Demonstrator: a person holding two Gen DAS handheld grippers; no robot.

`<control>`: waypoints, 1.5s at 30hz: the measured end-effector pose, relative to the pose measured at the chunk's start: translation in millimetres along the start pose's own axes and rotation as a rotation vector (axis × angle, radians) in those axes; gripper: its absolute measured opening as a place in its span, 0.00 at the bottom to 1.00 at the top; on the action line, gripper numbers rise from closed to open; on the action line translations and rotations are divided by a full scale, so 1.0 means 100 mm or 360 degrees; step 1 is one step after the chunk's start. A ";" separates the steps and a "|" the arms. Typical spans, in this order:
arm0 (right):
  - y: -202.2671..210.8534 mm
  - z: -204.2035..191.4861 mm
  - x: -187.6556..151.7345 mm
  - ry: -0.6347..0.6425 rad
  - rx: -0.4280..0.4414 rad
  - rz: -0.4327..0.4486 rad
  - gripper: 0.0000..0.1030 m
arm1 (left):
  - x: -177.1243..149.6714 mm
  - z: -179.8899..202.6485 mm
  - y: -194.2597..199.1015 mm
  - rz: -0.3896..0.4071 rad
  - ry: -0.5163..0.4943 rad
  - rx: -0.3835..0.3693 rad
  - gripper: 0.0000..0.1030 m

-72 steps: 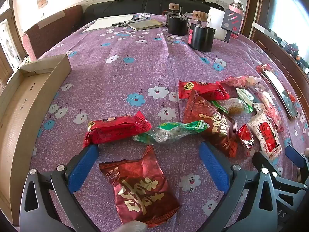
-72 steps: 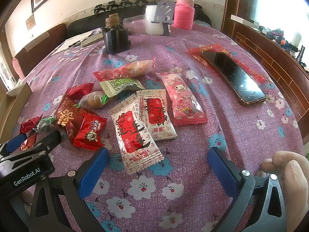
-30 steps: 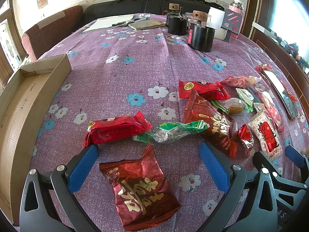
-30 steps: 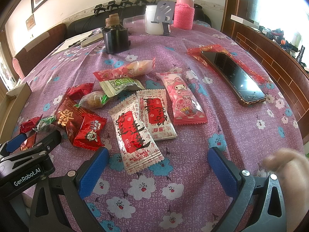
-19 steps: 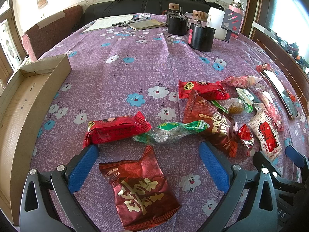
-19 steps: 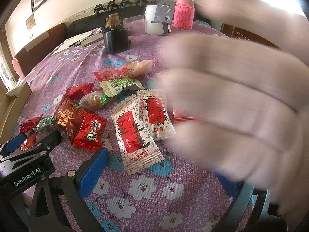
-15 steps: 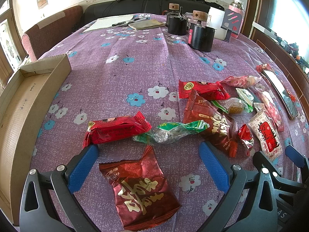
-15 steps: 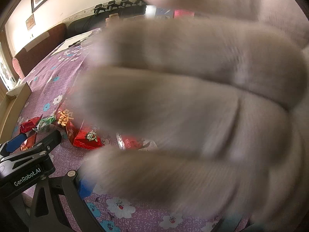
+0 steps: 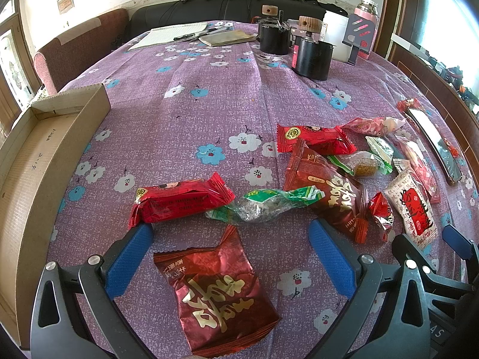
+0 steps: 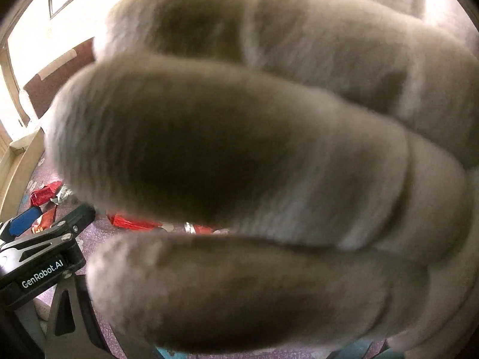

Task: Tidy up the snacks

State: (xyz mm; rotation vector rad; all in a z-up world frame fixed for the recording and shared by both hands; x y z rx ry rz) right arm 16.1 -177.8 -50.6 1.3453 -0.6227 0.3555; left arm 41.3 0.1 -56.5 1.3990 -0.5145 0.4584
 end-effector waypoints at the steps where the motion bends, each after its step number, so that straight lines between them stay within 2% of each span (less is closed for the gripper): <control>1: 0.00 0.00 0.00 -0.0001 0.0001 -0.0001 1.00 | 0.00 0.00 0.00 0.0000 0.0000 0.0000 1.00; 15: 0.00 0.00 0.00 0.0000 0.0000 0.0000 1.00 | 0.00 0.00 0.00 -0.0002 -0.0004 -0.0001 1.00; 25: 0.00 -0.01 0.00 0.0002 -0.0002 -0.0001 1.00 | -0.19 0.01 0.14 -0.0132 -0.0148 -0.0106 1.00; 30: -0.01 -0.01 -0.01 0.0002 0.0003 -0.0001 1.00 | -0.24 0.03 0.19 -0.0123 -0.0155 -0.0134 1.00; 32: -0.01 -0.01 0.00 0.0029 0.0024 -0.0021 1.00 | -0.26 -0.01 0.27 -0.0118 -0.0105 -0.0181 1.00; 34: 0.00 0.01 -0.02 0.0081 0.0070 -0.0066 1.00 | -0.24 -0.11 0.47 -0.0042 -0.0035 -0.0262 1.00; 39: 0.00 0.02 -0.05 0.0106 0.0067 -0.0112 1.00 | -0.03 -0.47 1.25 0.0318 0.0013 -0.0305 1.00; 42: 0.00 0.02 -0.05 0.0139 0.0079 -0.0127 1.00 | 0.12 -0.81 1.62 0.0478 0.0071 -0.0339 1.00; 43: 0.01 0.03 -0.05 0.0154 0.0065 -0.0141 0.98 | 0.17 -0.91 1.70 0.0511 0.0073 -0.0331 1.00; 45: 0.10 0.09 -0.04 0.0156 0.0010 -0.0126 0.85 | 0.20 -1.07 1.78 0.0557 0.0061 -0.0273 1.00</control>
Point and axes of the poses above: each gripper's, at about its wrist camera, not at the fingertips, and y roughly against the way its jaws point, z to its right, x to its top, the point moved 7 cm from there along -y, roughly the way its jaws point, and after that the axes turned 7 degrees about -x, right-handed, at the moved point
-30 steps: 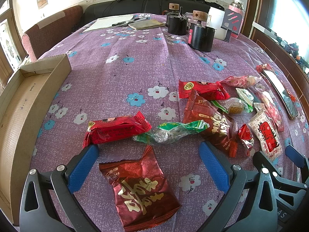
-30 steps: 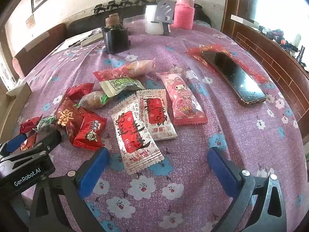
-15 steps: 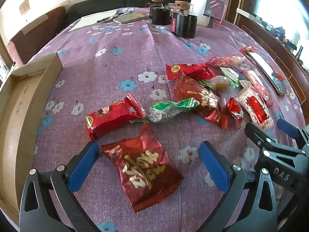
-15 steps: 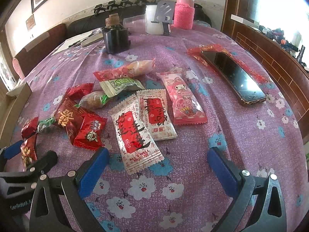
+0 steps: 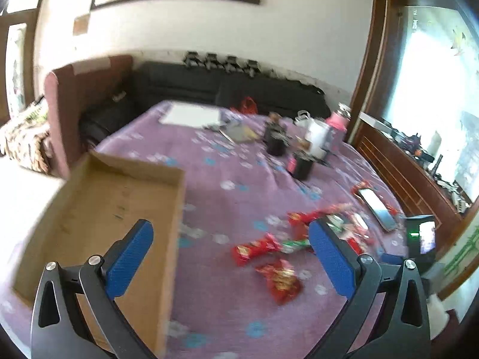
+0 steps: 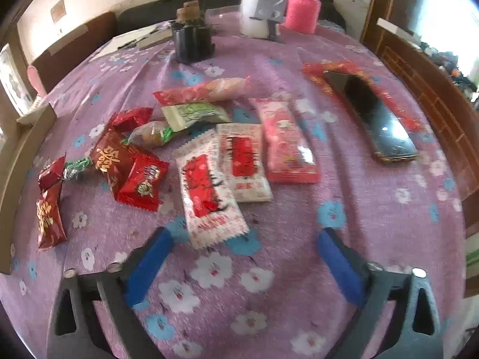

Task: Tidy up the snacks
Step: 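Grasp a small red candy with the left tool while the right tool grasps a dark red packet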

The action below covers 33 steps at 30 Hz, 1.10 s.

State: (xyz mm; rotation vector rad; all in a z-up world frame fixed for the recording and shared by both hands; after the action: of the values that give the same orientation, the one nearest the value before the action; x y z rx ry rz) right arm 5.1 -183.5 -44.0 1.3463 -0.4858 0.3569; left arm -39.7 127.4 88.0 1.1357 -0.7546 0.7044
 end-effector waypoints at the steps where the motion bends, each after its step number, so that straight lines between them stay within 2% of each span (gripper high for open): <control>1: 0.11 0.03 0.01 -0.0016 -0.0011 0.0050 0.81 | 0.01 -0.06 0.02 0.0002 -0.0011 0.0024 1.00; 4: 0.48 -0.02 0.01 -0.0043 0.0105 0.0232 0.82 | -0.06 -0.17 -0.04 -0.0078 -0.0005 0.0048 1.00; 6: 0.69 -0.21 -0.02 -0.0011 0.0266 0.0316 0.83 | -0.11 -0.19 -0.12 -0.0126 0.0028 0.0014 1.00; 8: 0.80 -0.56 -0.08 0.0092 0.0427 0.0325 0.82 | -0.14 -0.15 -0.27 -0.0204 0.0026 -0.0017 1.00; 12: 0.79 -1.23 -0.17 0.0270 0.0606 0.0242 0.76 | -0.17 -0.05 -0.52 -0.0339 -0.0016 -0.0060 1.00; 14: 0.71 -1.47 -0.17 0.0318 0.0609 0.0218 0.68 | -0.19 -0.02 -0.58 -0.0391 -0.0034 -0.0076 0.98; 18: 0.51 -1.71 -0.11 0.0320 0.0620 0.0139 0.67 | -0.19 0.01 -0.69 -0.0451 -0.0043 -0.0141 0.98; 19: 0.47 -1.75 -0.11 0.0326 0.0610 0.0127 0.61 | -0.19 0.01 -0.73 -0.0464 -0.0045 -0.0152 0.98; 20: 0.43 -1.79 -0.10 0.0335 0.0608 0.0109 0.46 | -0.20 0.03 -0.80 -0.0487 -0.0057 -0.0169 0.98; 24: 0.41 -1.71 -0.11 0.0319 0.0610 0.0091 0.42 | -0.26 0.13 -1.05 -0.0582 -0.0139 -0.0192 0.94; 26: 0.43 -1.62 -0.16 0.0310 0.0607 0.0094 0.34 | -0.31 0.17 -1.17 -0.0635 -0.0176 -0.0204 0.90; 27: 0.44 -1.57 -0.18 0.0311 0.0598 0.0093 0.34 | -0.34 0.20 -1.23 -0.0658 -0.0197 -0.0216 0.89; 30: 0.45 -1.36 -0.27 0.0291 0.0595 0.0078 0.34 | -0.43 0.27 -1.36 -0.0734 -0.0252 -0.0243 0.71; 31: 0.46 -1.30 -0.29 0.0284 0.0592 0.0078 0.34 | -0.46 0.28 -1.39 -0.0756 -0.0264 -0.0260 0.59; 33: 0.46 -1.19 -0.31 0.0266 0.0585 0.0076 0.34 | -0.52 0.30 -1.44 -0.0793 -0.0295 -0.0285 0.55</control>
State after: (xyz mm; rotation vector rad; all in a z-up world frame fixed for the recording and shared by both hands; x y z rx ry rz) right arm -29.0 -57.4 -39.6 1.6448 -0.3221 0.6151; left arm 43.0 54.0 -22.6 1.1719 -0.6380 0.1127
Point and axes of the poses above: each gripper's, at about its wrist camera, not at the fingertips, and y roughly against the way its jaws point, z to its right, x to its top, the point moved 7 cm from there along -y, roughly the way its jaws point, and after that the axes turned 7 degrees about -x, right-handed, at the moved point
